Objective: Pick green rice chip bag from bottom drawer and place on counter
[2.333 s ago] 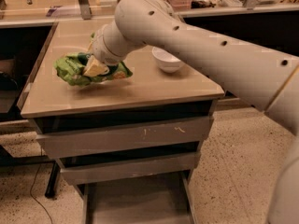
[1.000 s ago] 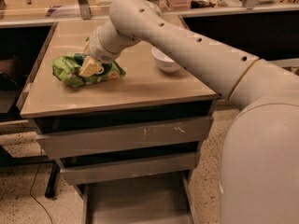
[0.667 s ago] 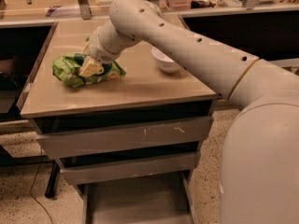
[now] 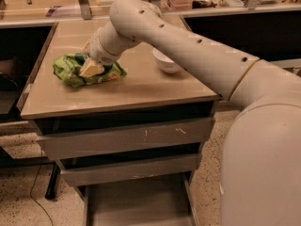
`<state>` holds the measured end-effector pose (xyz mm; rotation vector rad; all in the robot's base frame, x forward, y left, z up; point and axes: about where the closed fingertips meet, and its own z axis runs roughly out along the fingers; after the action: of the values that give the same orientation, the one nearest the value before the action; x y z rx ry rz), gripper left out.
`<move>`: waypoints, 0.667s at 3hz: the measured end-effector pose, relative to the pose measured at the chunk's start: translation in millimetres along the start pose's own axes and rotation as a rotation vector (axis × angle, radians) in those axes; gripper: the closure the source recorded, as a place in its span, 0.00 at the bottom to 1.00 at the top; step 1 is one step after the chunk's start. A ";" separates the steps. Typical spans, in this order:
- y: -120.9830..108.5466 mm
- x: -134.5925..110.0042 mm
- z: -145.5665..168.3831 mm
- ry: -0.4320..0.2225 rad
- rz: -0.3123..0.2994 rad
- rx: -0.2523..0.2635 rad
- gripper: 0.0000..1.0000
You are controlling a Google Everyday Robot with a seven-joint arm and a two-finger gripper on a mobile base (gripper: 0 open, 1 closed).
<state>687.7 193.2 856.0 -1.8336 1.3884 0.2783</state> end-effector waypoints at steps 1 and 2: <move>0.0 0.0 0.1 0.000 0.000 0.000 0.00; 0.1 0.0 0.1 0.000 0.000 0.000 0.00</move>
Offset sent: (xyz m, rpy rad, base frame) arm 0.0000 0.0000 0.0000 0.0000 0.0000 0.0000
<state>687.7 193.3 855.9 -1.8338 1.3883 0.2784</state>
